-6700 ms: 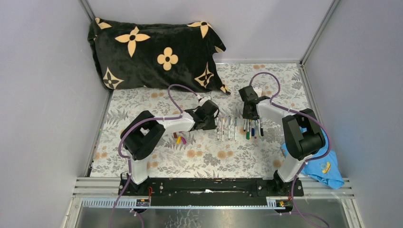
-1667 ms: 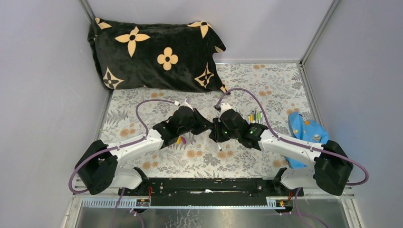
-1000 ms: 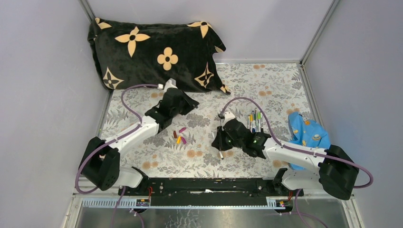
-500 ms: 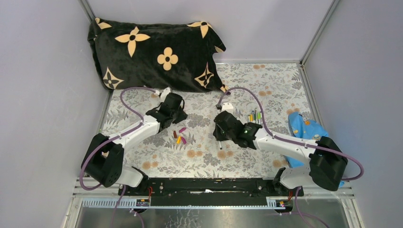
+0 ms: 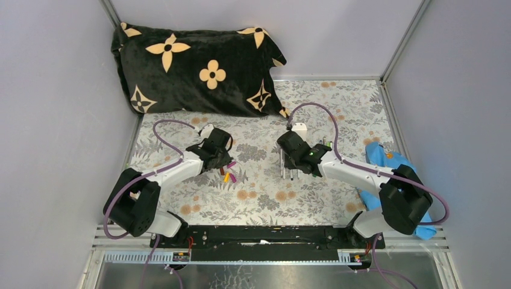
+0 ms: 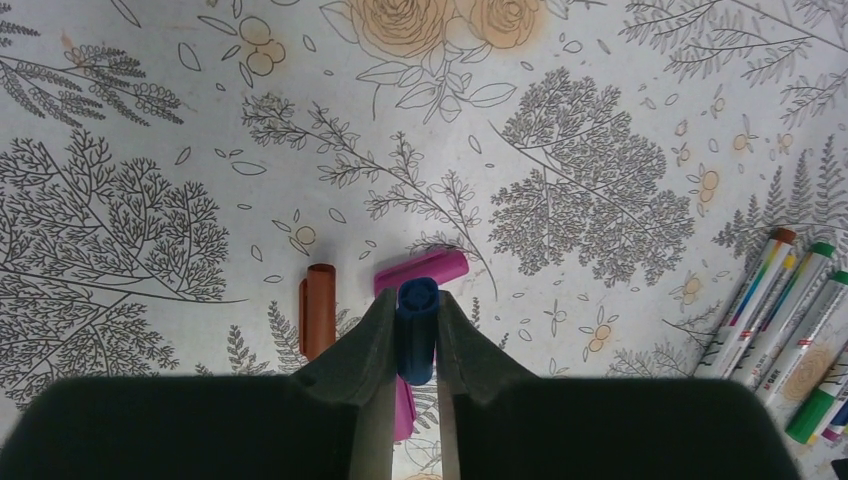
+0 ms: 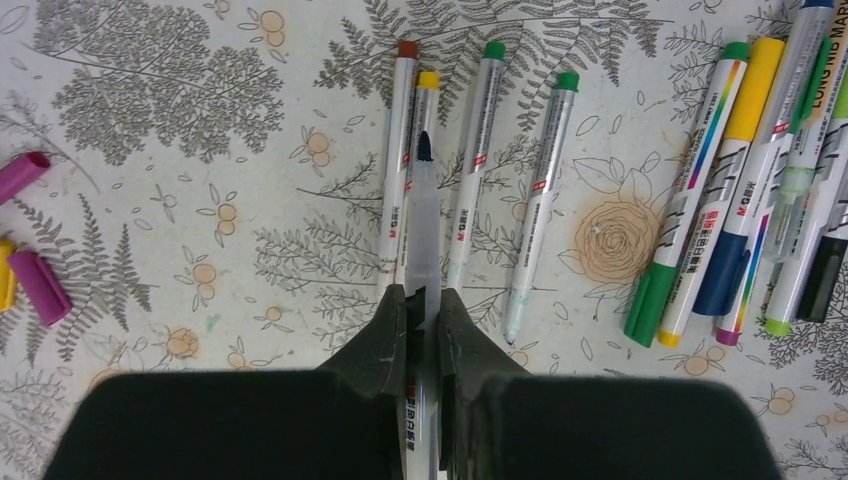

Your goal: Open the pen caps

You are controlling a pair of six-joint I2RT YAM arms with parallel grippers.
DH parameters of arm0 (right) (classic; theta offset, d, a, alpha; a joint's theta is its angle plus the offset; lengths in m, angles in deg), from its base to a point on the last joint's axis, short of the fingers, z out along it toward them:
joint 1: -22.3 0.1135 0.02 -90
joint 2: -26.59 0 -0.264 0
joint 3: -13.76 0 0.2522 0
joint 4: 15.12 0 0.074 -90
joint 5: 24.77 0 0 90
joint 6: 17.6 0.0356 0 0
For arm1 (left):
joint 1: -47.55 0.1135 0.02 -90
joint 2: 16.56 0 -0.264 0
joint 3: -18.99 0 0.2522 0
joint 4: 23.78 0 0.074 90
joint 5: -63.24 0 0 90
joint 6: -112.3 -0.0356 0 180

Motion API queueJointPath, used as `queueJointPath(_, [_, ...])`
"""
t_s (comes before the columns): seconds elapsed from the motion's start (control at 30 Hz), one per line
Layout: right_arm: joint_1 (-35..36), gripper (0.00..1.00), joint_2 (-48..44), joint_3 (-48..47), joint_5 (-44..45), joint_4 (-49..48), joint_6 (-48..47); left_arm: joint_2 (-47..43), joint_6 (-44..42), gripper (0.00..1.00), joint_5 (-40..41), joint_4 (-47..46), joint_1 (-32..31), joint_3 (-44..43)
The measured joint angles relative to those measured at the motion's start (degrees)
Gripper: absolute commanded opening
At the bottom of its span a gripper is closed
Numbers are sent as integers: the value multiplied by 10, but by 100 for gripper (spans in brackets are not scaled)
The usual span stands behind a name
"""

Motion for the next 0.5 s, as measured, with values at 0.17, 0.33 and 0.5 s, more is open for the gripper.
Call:
queueJointPath(0.17, [-19, 0, 22, -6, 0, 0, -8, 8, 5, 32, 0, -2, 0, 6])
queueJointPath(0.33, [-31, 1, 51, -11, -1, -1, -13, 12, 7, 34, 0, -3, 0, 8])
queueJointPath(0.5, [-38, 3, 85, -17, -1, -2, -17, 12, 7, 34, 0, -4, 0, 8])
